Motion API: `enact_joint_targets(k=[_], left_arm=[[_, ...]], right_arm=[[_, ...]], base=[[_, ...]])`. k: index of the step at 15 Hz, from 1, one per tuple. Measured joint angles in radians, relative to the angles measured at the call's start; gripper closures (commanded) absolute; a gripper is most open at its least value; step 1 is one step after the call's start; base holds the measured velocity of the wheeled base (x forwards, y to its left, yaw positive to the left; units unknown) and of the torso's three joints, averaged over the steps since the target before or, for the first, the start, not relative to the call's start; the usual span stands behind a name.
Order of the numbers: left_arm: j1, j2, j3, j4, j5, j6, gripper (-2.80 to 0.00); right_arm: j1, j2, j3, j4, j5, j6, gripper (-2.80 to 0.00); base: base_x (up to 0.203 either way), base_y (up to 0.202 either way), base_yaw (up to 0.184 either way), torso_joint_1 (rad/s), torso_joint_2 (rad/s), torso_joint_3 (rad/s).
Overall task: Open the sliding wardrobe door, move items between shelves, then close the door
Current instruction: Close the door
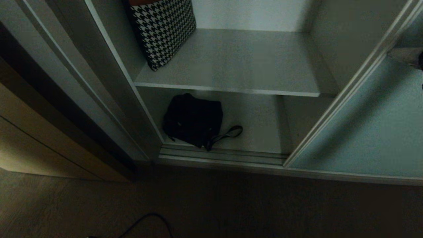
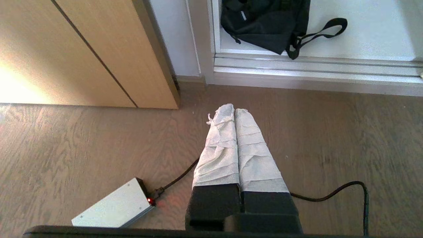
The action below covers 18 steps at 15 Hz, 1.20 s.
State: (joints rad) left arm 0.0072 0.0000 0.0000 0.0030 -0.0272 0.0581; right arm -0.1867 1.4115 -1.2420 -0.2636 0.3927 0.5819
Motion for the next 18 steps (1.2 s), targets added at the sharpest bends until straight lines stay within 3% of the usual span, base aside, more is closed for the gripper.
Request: enact_joint_targets(k=[8, 12, 18], left_arm=[[0.0, 0.0, 0.0, 0.0, 0.0, 0.0, 0.0], [0.0, 0.0, 0.0, 0.0, 0.0, 0.0, 0.0], [0.0, 0.0, 0.0, 0.0, 0.0, 0.0, 0.0]], right_arm=[[0.039, 0.007, 0.004, -0.036, 0.009, 0.0, 0.0], [0.044, -0.057, 0.069, -0.06, 0.038, 0.003, 0.0], [-0.024, -0.13, 0.087, -0.061, 0.046, 0.037, 0.0]], base=[[0.0, 0.0, 0.0, 0.0, 0.0, 0.0], [0.0, 0.0, 0.0, 0.0, 0.0, 0.0], [0.0, 0.0, 0.0, 0.0, 0.0, 0.0]])
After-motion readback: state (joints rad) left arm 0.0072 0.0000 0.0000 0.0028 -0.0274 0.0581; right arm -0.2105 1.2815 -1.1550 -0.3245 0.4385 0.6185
